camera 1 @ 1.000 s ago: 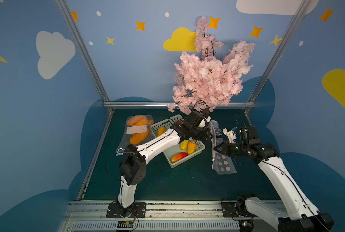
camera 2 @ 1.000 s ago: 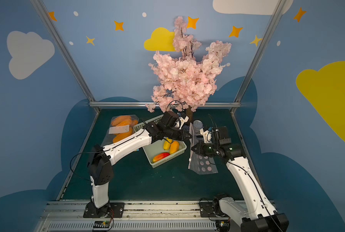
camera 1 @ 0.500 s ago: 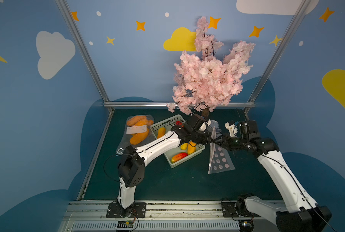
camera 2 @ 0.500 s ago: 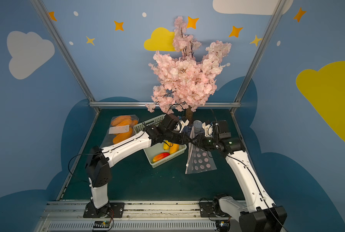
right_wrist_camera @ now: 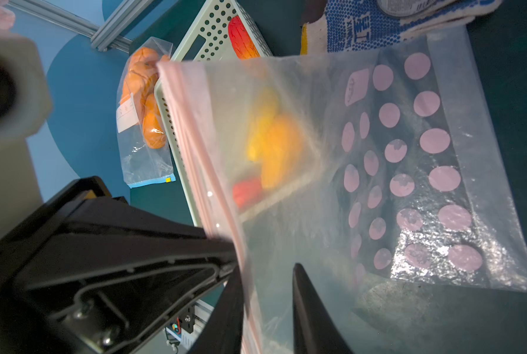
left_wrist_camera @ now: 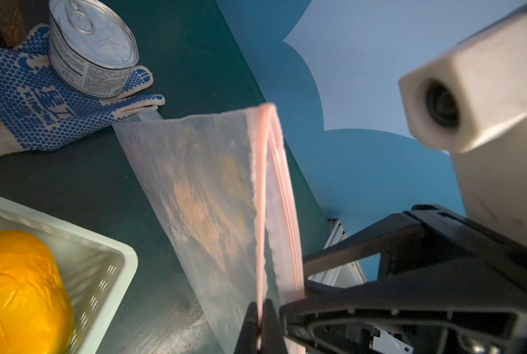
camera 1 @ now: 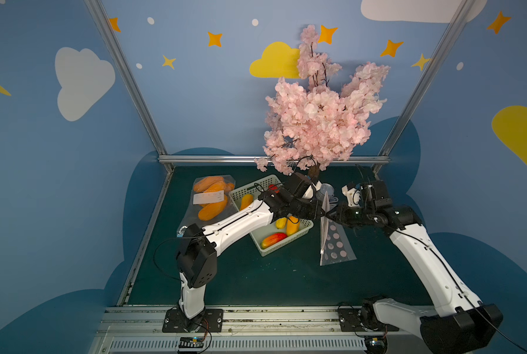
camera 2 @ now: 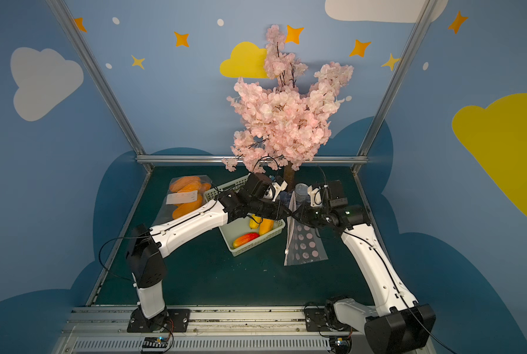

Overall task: Place the mango in a zip-top bag and seal the zipper
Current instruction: Open the zipper of the food storage bag at the center of the board.

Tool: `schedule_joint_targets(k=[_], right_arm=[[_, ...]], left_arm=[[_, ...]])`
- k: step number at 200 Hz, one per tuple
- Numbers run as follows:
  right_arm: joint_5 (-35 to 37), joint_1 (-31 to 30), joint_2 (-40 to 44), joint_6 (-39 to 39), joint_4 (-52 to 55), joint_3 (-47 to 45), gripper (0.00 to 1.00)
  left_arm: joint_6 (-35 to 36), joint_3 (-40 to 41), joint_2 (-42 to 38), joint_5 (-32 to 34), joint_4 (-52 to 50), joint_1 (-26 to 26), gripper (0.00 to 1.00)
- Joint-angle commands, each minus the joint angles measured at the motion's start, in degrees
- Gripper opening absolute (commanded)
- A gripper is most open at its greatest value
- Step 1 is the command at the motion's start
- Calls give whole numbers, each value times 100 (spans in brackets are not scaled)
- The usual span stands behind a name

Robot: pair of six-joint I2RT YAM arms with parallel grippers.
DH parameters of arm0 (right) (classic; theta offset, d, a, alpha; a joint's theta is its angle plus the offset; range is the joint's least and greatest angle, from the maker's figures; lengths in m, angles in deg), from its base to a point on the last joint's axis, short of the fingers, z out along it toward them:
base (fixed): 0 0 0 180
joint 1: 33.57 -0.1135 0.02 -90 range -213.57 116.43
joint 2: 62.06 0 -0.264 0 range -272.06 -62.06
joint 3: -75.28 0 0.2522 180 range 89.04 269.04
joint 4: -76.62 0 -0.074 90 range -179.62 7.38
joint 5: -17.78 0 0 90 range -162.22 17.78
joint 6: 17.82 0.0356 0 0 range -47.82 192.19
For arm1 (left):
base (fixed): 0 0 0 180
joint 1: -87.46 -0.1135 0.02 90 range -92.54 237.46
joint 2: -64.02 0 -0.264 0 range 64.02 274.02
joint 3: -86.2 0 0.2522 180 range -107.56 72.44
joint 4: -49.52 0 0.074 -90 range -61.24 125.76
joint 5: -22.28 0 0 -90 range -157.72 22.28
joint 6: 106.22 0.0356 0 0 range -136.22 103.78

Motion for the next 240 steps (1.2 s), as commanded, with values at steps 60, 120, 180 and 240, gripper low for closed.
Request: schedule_joint_targets(k=[60, 120, 180, 240], right_arm=[[1471, -231, 197, -75, 558, 103, 0], [2538, -374, -153, 398, 1930, 1235, 0], [2951, -611, -706, 944, 2651, 1912, 0], [2585, -652, -758, 1665, 2170, 1650, 0]], left_arm=[[217, -328, -203, 382, -833, -11, 3], [694, -1252, 320, 1298, -2348, -24, 3], [667, -1889, 698, 1804, -2957, -10, 8], [501, -2089, 889, 1724, -3598, -2, 20]])
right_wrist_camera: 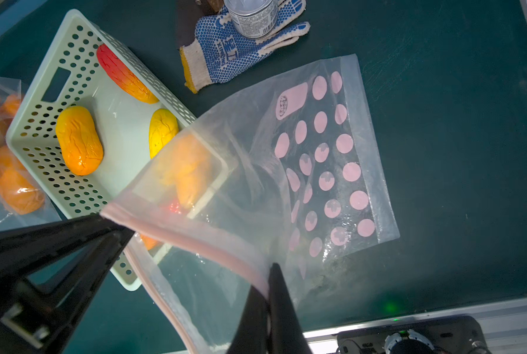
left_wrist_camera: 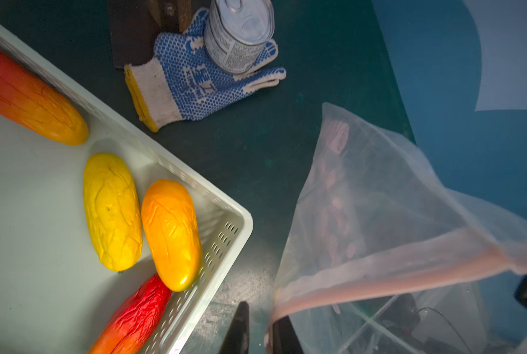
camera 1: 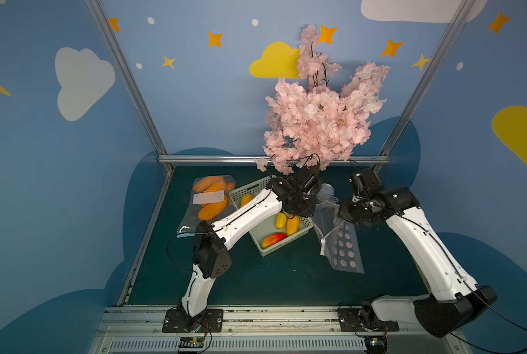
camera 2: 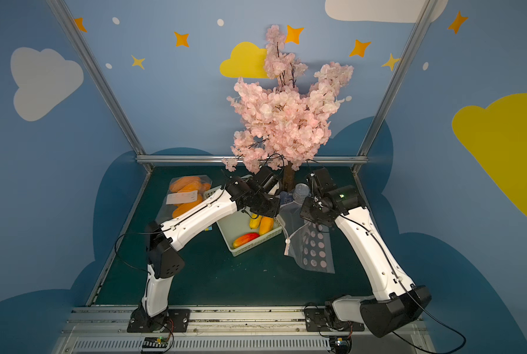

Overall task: Place the mango in a zip-top bag and seal the zipper
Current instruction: Open the zipper of the food storage bag at the center of the board.

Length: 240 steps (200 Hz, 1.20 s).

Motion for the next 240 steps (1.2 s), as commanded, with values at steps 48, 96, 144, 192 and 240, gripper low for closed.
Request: schedule_joint_targets(k=[48, 96, 144, 192, 240], right_arm=[[-156, -21, -180, 415, 4, -16, 0], [-191, -32, -232, 408, -10, 14, 0], [-257, -31, -320, 344, -98, 88, 0], [-452, 26, -258, 313, -83, 166, 0], [-523, 82, -111, 148, 183, 273, 0]], left_arm=[[-452, 1189, -912, -1094, 1049, -45, 51], [-845, 1735, -1307, -2166, 1845, -37, 62], [-627, 1488, -1169, -2230, 1451, 172, 67], [-453, 1052, -688, -2068, 1243, 324, 65], [-330, 546, -184, -818, 396, 234, 23]])
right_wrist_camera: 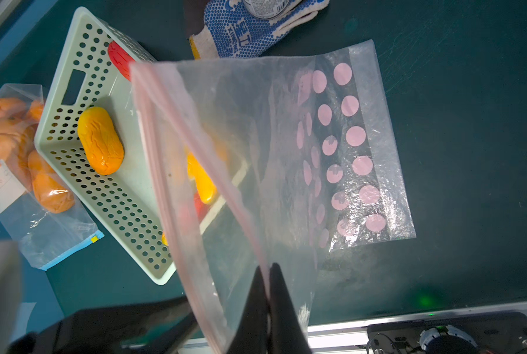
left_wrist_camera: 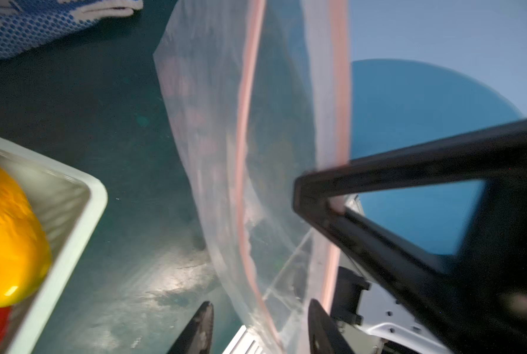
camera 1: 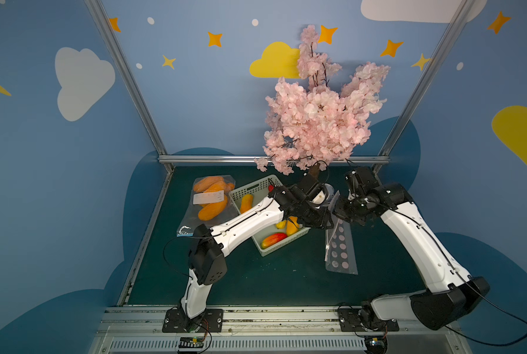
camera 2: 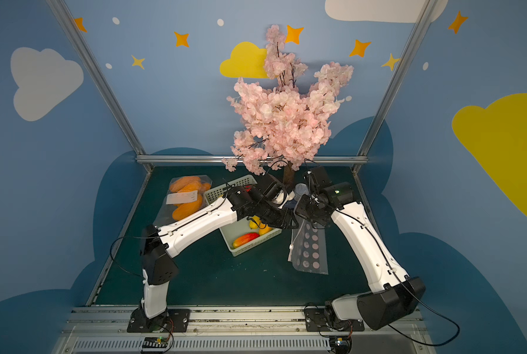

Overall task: Place the mango in a zip-top bag and seal the zipper
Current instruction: Open the zipper of the food storage bag at the center of the board, then pick up the mango from the basket.

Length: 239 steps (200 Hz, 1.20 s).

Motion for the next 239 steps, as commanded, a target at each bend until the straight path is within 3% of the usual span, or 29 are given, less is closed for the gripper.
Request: schedule_joint_targets(k=[1, 18, 33, 66, 107, 115, 135, 152, 191, 239], right_arm=[[-30, 61, 163, -134, 288, 166, 0], [213, 91, 180, -300, 610, 222, 0], [527, 87, 194, -440, 888, 340, 0], [756, -62, 131, -581, 957, 832, 0], [876, -189, -176, -553, 1012, 1209, 0], [838, -193, -220, -550, 984, 1159, 0], [808, -198, -258, -549, 822, 962, 0], [815, -189, -317, -557, 716, 871, 0], [756, -189, -465, -549, 576, 818, 0], [701, -174, -460, -566, 488, 733, 0]], left_arm=[[104, -148, 113, 875, -649, -130, 22], [-80, -33, 9, 1199, -754, -338, 7], [-280, 133, -151, 1032, -567, -536, 3], [-500, 16, -223, 530, -298, -633, 3], [-914, -270, 5, 564, -429, -652, 3], [-980, -300, 38, 524, -411, -659, 7], [-1098, -274, 23, 253, -337, -660, 30], [-1186, -67, -170, 187, -145, -668, 39], [-1378, 787, -925, 87, 576, -741, 51], [-1221, 1992, -1917, 870, 755, -1158, 59]])
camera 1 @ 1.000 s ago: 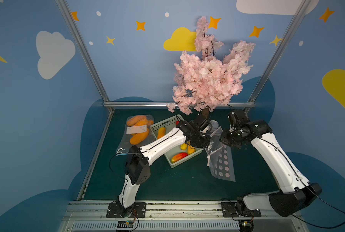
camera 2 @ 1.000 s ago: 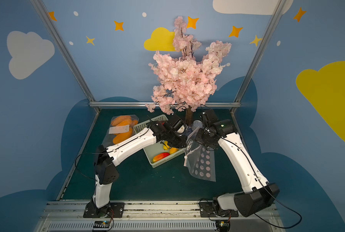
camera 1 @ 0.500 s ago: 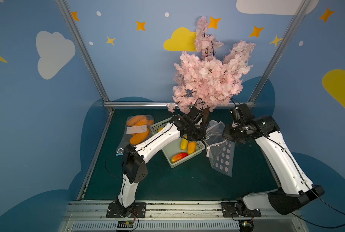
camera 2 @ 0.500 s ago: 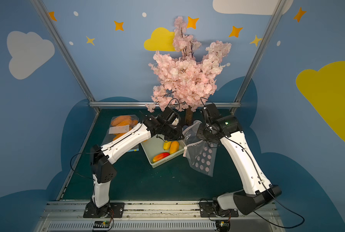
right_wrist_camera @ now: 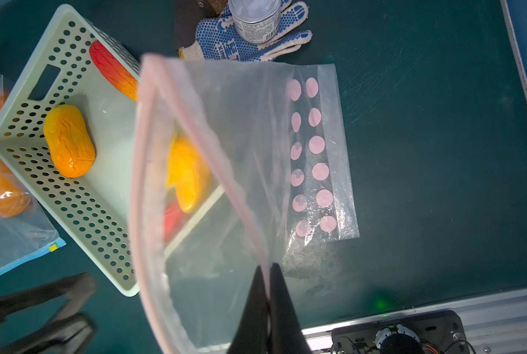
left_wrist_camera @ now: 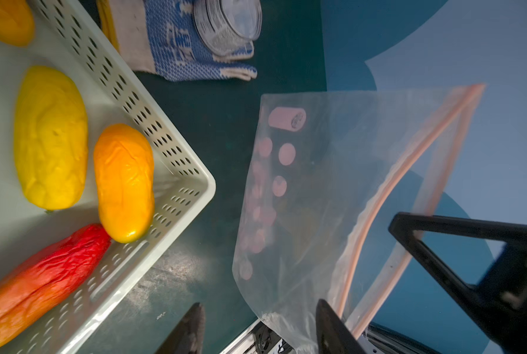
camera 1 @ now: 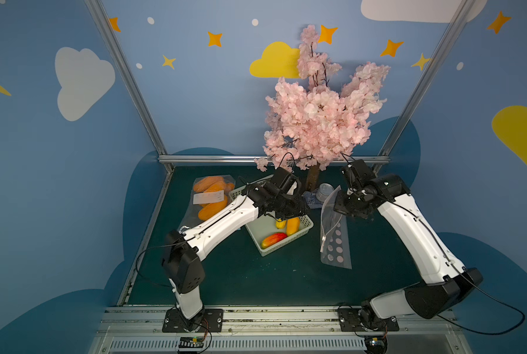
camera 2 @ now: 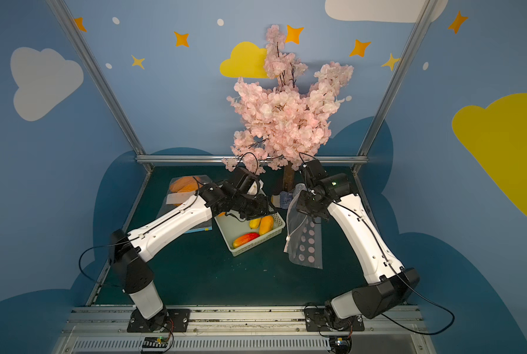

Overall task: Place the mango in a zip-top bag and seal the zipper
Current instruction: Pick up the mango from the basket.

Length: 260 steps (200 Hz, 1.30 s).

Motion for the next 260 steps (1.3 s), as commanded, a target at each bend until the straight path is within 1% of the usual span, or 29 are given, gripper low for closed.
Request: schedule_joint_targets(k=[1, 15, 34, 51, 60, 85, 102, 126, 152, 163, 178, 195, 201, 215, 219, 233, 242, 260], right_arm=[[7, -2, -8, -61, -64, -62, 0], [-12, 4, -12, -66, -88, -69, 0], [-18, 7, -26, -74, -126, -58, 0], [-60, 12, -25, -75, -158, -60, 0], [-80, 23, -32, -76, -168, -52, 0], [-116, 47, -22, -101, -168, -34, 0], [-145, 65, 5, -118, -170, -41, 0], [-201, 104, 35, -118, -168, -69, 0], [-263, 122, 40, -127, -177, -59, 0], [-288, 130, 41, -139, -191, -54, 0], [-299, 150, 23, -156, -190, -34, 0], [-317, 162, 5, -178, -197, -41, 0], [-325, 170, -3, -180, -195, -49, 0], [-351, 174, -21, -173, -211, -60, 0], [-360, 170, -23, -171, -218, -60, 0], [-378, 173, -30, -171, -235, -59, 0], [-378, 170, -21, -179, -229, -67, 0], [-400, 192, -33, -211, -240, -69, 0]], left_arm=[[134, 298, -348, 463, 68, -298, 59], [437, 289, -245, 640, -288, -540, 59], [931, 170, 122, 771, -527, -841, 59], [1510, -149, 765, 876, -696, -937, 61], [1703, -369, 1157, 937, -815, -980, 62], [2265, -1036, 2176, 839, -942, -1012, 64], [2443, -1346, 2610, 820, -829, -1005, 66], [2467, -1665, 3005, 920, -753, -963, 68], [2537, -1951, 3379, 1255, -928, -880, 67], [2517, -1966, 3512, 1239, -960, -839, 66], [2468, -1907, 3590, 1150, -904, -766, 63], [2451, -1847, 3624, 1185, -897, -669, 57], [2427, -1823, 3626, 1242, -934, -651, 54], [2387, -1799, 3572, 1407, -1051, -650, 40], [2380, -1760, 3534, 1483, -1064, -644, 37], [2393, -1515, 3188, 1720, -931, -608, 28], [2370, -1324, 2848, 1886, -797, -586, 25], [2175, -906, 2008, 2130, -528, -508, 23]])
